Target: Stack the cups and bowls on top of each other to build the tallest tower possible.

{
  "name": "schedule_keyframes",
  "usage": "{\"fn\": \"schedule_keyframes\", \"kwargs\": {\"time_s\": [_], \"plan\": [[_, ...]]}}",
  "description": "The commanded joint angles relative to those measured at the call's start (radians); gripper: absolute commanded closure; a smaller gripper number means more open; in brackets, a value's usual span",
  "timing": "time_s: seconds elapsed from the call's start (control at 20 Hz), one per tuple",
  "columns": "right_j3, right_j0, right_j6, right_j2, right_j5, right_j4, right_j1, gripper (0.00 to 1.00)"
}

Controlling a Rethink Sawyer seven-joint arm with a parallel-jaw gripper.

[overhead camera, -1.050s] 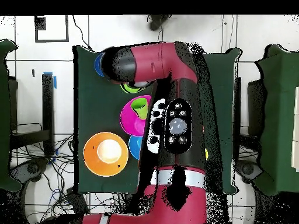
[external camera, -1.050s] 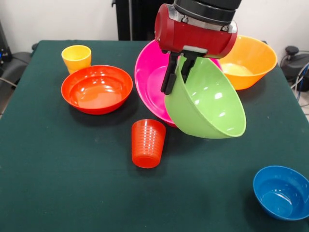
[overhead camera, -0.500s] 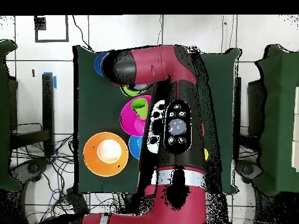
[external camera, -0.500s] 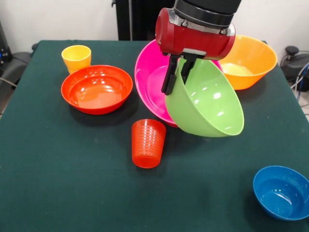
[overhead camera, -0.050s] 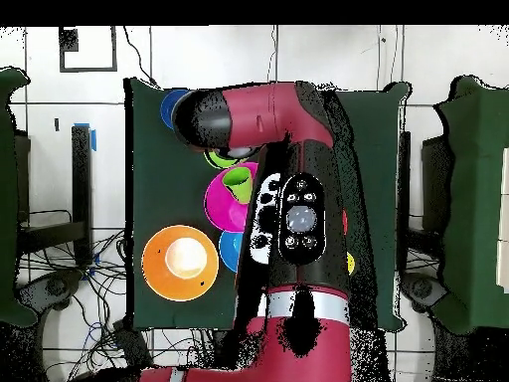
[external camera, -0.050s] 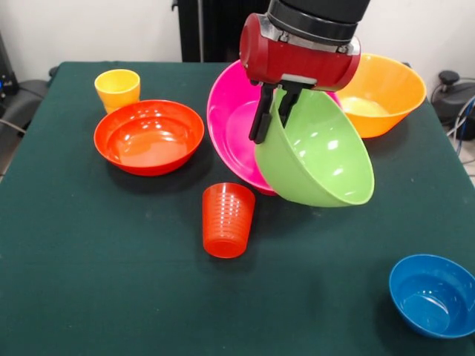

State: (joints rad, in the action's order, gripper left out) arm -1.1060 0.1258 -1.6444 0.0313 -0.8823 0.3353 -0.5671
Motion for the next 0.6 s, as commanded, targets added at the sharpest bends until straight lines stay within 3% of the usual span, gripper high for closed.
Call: {"fn": "schedule_keyframes", "kwargs": {"time_s": [0.05,0.6], "plan": [[-0.119,-0.002,0.180,0.079,0.070,0.098,-0.009,1.00],[-0.081,-0.015,0.164,0.053,-0.030,0.096,0.030,1.00]]}}
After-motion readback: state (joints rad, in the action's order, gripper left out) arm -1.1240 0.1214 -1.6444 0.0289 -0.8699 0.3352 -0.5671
